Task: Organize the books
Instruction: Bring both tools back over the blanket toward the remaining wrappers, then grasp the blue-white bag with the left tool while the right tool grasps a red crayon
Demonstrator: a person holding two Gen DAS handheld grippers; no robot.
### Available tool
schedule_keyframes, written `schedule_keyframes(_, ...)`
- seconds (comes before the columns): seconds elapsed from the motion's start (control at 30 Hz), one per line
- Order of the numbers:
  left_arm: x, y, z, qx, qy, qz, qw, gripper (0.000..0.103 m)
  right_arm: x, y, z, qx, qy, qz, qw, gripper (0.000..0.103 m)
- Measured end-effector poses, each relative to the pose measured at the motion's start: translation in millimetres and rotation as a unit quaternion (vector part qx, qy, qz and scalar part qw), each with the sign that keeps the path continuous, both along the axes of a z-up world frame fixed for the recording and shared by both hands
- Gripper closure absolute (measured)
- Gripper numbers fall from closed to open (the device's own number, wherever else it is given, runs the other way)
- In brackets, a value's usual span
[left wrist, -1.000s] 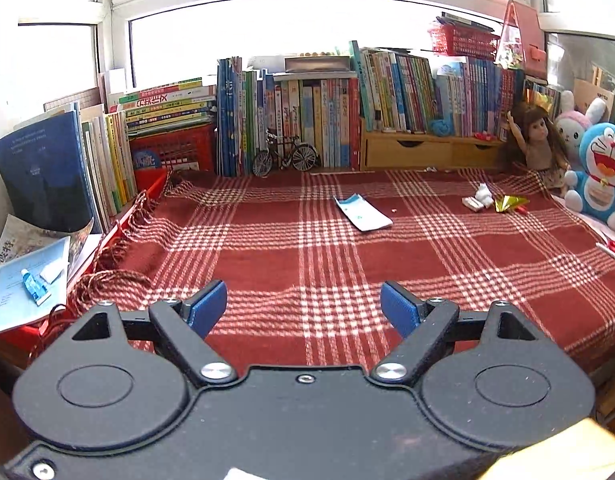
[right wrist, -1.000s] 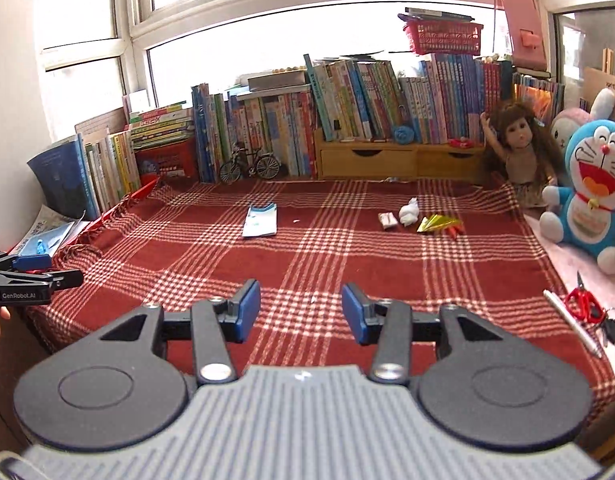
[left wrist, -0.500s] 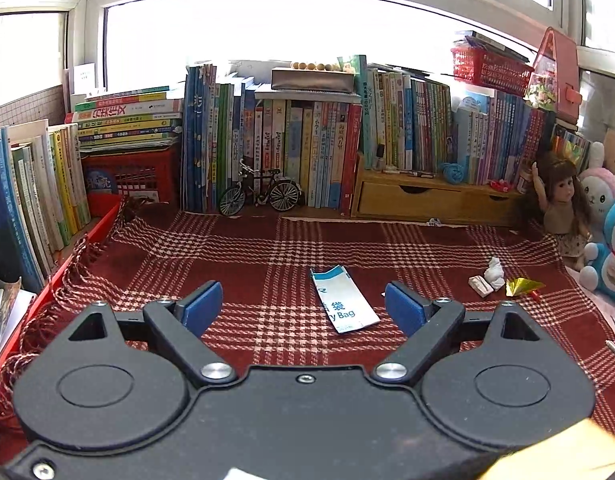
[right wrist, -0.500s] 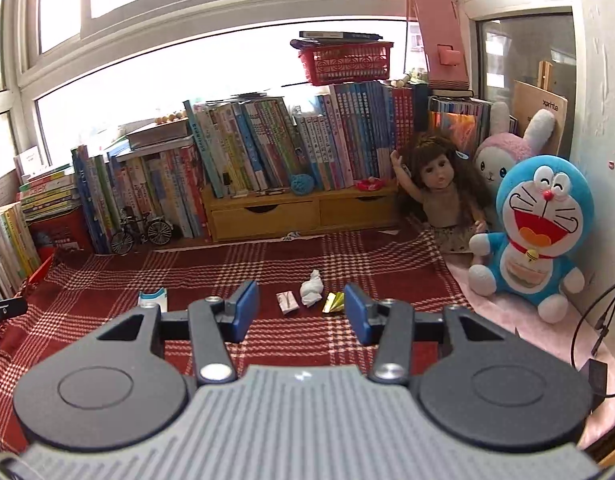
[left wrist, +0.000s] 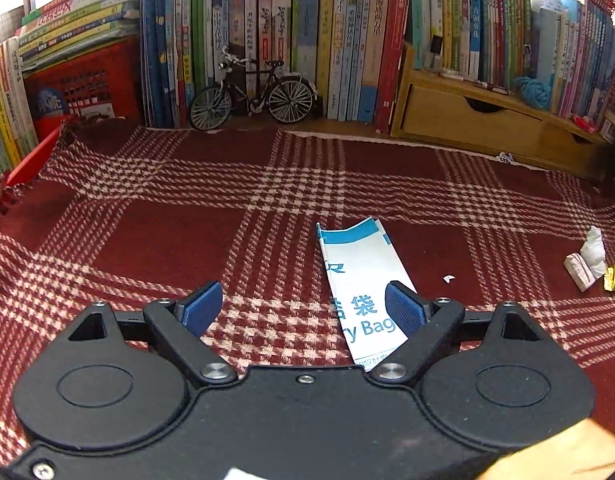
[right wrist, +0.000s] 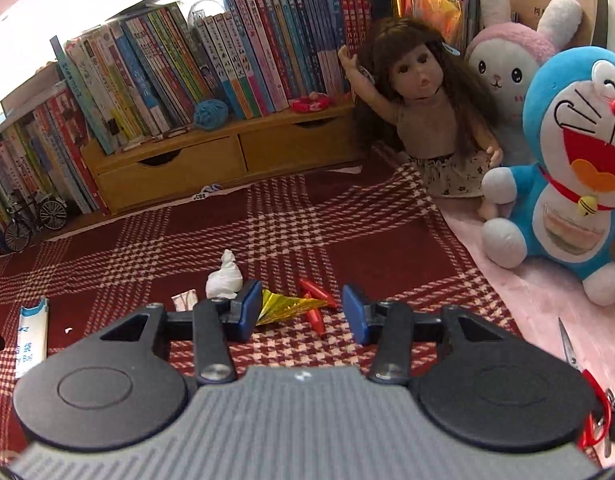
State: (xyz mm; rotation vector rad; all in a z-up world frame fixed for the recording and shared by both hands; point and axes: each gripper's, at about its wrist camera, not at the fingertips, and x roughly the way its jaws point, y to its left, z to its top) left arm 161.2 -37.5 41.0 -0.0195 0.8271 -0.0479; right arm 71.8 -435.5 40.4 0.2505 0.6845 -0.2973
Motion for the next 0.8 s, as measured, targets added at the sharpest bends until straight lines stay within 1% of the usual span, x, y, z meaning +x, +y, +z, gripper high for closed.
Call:
schedule_keyframes(0.03,5.5,-0.7,-5.8,-0.005,0.004,0.001,1.0000,0.016,16.1,-5.6,-13.3,-0.005,0.015,-0.004,1.000,0.051)
schedule_keyframes(0.07,10.2,-1.6,-11.4,-0.008,0.009,0.003,0.9999,0.016,23.2,-8.2,-19.7,-0.006,0.020,-0.004,1.000,0.052)
schedule_keyframes(0.13,17.8,-2.9,-20.3,-0.009,0.018,0.005,0.9998,0.016,29.4,-10.0,-24.9,-0.007,0.025,-0.003,1.000,0.052)
schedule_keyframes(0.2,23.2,-4.7,-27.2,-0.010,0.021,0.004,0.9997,0.016,45.3,-14.7,-37.8,-0.015,0.033,0.004,0.999,0.052)
schedule_keyframes(0.27,25.6,-5.9,-30.9,-0.013,0.013,0.001,0.9998,0.016,56.2,-18.9,-45.8,-0.010,0.038,0.007,0.999,0.052)
schedule_keyframes(0.37,24.7,-10.4,-31.5,-0.016,0.002,-0.011,0.9998,0.023,69.6,-23.2,-61.5,-0.006,0.053,0.010,0.999,0.052)
schedule_keyframes(0.4,23.2,-11.9,-31.2,-0.017,-0.001,-0.016,0.9997,0.029,72.9,-23.5,-67.1,-0.003,0.058,0.014,0.998,0.053)
schedule_keyframes(0.43,21.1,-13.4,-30.6,-0.018,-0.005,-0.022,0.9996,0.038,74.6,-23.1,-71.8,0.000,0.061,0.018,0.998,0.060)
schedule_keyframes(0.47,18.2,-15.6,-28.7,-0.020,-0.010,-0.032,0.9992,0.043,73.3,-19.6,-73.6,-0.007,0.054,0.022,0.998,0.060)
schedule_keyframes(0.5,15.5,-17.2,-28.1,-0.024,-0.014,-0.042,0.9987,0.057,73.3,-19.6,-73.6,-0.007,0.054,0.022,0.998,0.061)
schedule_keyframes(0.53,12.6,-18.8,-27.2,-0.030,-0.017,-0.051,0.9981,0.071,71.6,-15.3,-74.2,-0.011,0.053,0.036,0.998,0.065)
schedule_keyframes(0.57,8.9,-20.7,-25.4,-0.033,-0.019,-0.057,0.9977,0.075,69.5,-10.2,-73.4,-0.016,0.055,0.057,0.997,0.072)
schedule_keyframes(0.6,6.2,-22.1,-24.8,-0.030,-0.019,-0.058,0.9977,0.083,66.3,-5.5,-72.1,-0.017,0.056,0.076,0.995,0.081)
schedule_keyframes(0.63,3.3,-23.0,-23.8,-0.029,-0.020,-0.061,0.9975,0.086,62.2,-1.3,-70.4,-0.007,0.057,0.094,0.994,0.081)
schedule_keyframes(0.7,-4.6,-21.8,-20.6,-0.042,-0.018,-0.072,0.9963,0.091,49.6,13.4,-65.7,0.014,0.058,0.143,0.988,0.081)
schedule_keyframes(0.73,-8.8,-20.2,-18.7,-0.052,-0.014,-0.079,0.9955,0.092,41.5,23.0,-64.4,0.018,0.058,0.165,0.984,0.081)
schedule_keyframes(0.77,-13.6,-18.8,-16.8,-0.059,-0.009,-0.085,0.9946,0.092,24.7,43.8,-62.9,0.023,0.061,0.201,0.978,0.081)
schedule_keyframes(0.8,-19.7,-17.5,-14.7,-0.064,-0.008,-0.093,0.9936,0.092,15.5,54.5,-62.7,0.028,0.061,0.219,0.973,0.081)
